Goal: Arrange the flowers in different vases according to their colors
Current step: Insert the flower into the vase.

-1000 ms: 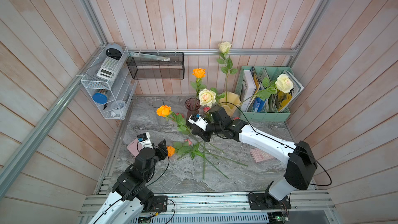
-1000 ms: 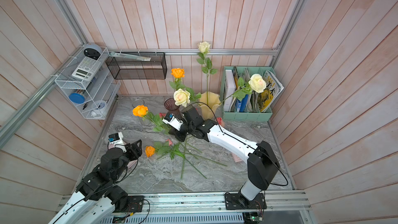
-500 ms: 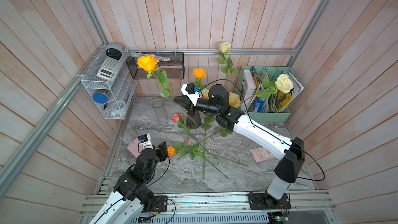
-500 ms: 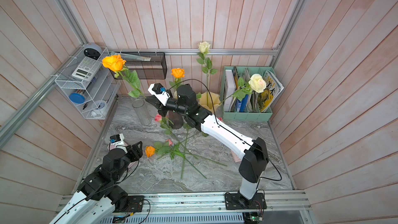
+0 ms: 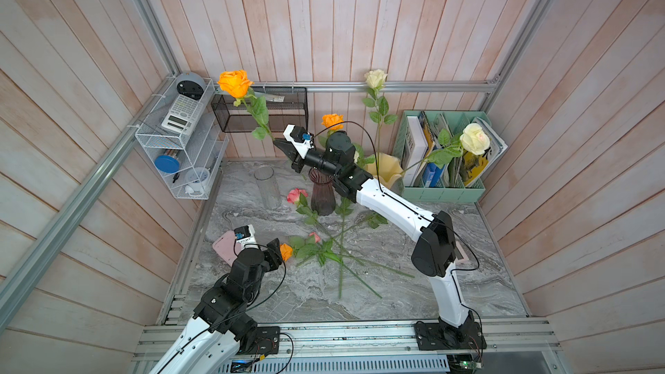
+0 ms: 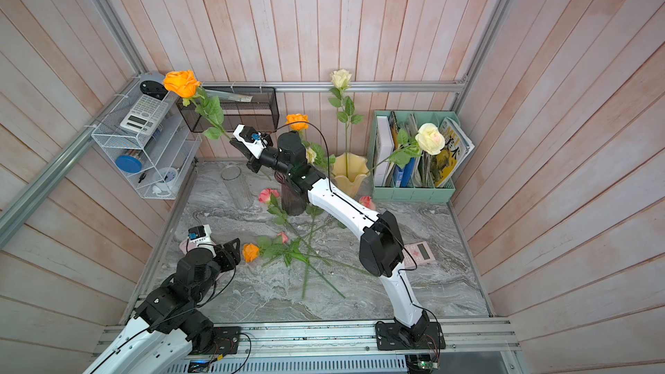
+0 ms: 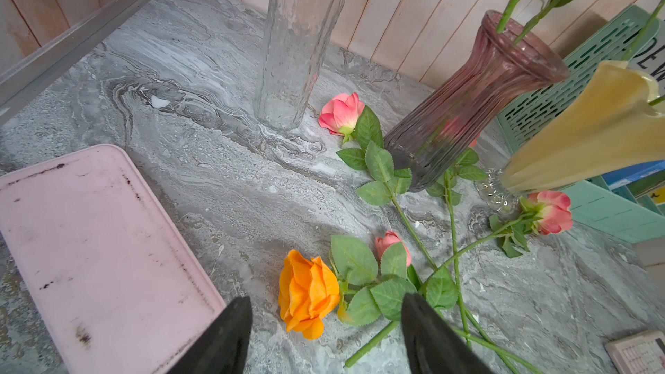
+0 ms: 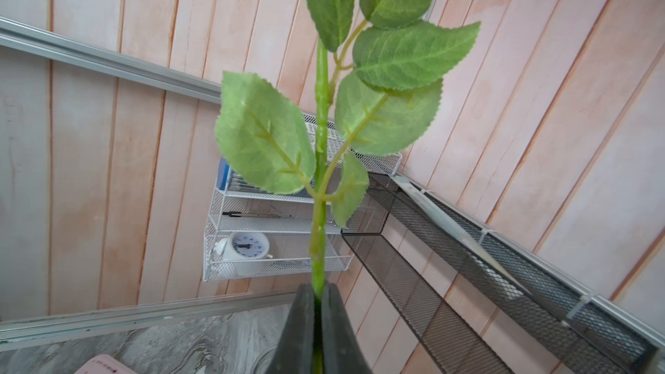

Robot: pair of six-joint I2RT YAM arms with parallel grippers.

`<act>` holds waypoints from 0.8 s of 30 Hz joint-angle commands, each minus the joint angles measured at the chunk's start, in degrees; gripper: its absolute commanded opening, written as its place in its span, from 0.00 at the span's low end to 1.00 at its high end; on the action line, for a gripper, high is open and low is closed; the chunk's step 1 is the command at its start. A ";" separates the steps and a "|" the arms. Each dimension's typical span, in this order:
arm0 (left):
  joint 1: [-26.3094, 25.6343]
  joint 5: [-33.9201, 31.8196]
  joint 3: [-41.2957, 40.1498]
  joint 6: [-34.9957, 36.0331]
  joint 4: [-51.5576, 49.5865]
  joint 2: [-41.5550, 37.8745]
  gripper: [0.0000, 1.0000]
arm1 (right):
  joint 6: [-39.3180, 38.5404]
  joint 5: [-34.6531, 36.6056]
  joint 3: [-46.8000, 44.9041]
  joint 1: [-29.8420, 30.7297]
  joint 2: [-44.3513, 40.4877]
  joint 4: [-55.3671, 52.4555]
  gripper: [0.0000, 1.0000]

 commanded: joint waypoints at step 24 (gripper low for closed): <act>0.43 1.34 -1.68 2.13 2.47 1.08 0.71 | -6.68 11.46 -17.30 -1.78 -5.27 7.93 0.00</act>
